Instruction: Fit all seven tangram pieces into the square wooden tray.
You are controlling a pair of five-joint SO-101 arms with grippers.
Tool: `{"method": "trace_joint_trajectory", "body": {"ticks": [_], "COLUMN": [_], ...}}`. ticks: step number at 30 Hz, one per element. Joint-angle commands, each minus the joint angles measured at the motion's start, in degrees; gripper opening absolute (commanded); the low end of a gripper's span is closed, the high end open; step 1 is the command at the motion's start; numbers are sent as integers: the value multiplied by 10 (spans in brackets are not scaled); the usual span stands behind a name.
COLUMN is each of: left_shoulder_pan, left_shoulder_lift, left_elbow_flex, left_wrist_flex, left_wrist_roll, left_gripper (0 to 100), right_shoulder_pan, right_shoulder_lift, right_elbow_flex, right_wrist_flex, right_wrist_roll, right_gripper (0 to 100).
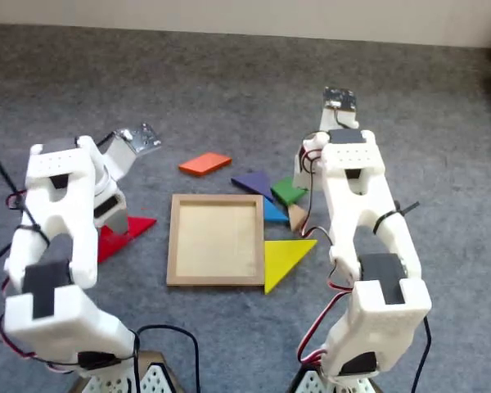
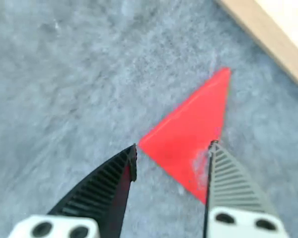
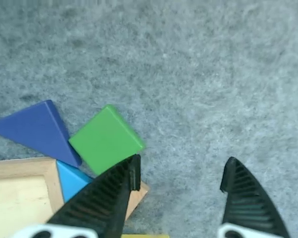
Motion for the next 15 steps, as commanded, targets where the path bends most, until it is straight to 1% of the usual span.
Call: {"method": "trace_joint_trajectory", "body": {"ticks": [1,6,9,10,13,15], "left_shoulder_pan": [15,29,27,25,7,0], "left_shoulder_lift": [-87,-140,-144,-143,-143,-143], "left_elbow_flex": [-24,-23,-23,-23,3,29], "left_wrist_flex": [47,68,67,67,62,31], "left_wrist_roll": [2,52,60,60,60,60], "left_gripper": [215,217,228,250,357,399], "right_shoulder_pan": [10,11,11,11,11,11], "right_shoulder_lift": [-12,-12,-12,-12,-12,-12], "right_elbow_flex": [-5,-5,-4,-3,-2,-2], "right_wrist_flex": [-7,-7,-7,-7,-7,-7], "right_wrist_roll": [-1,-1,-1,-1,-1,-1], "right_gripper": [260,260,260,260,260,260]}}
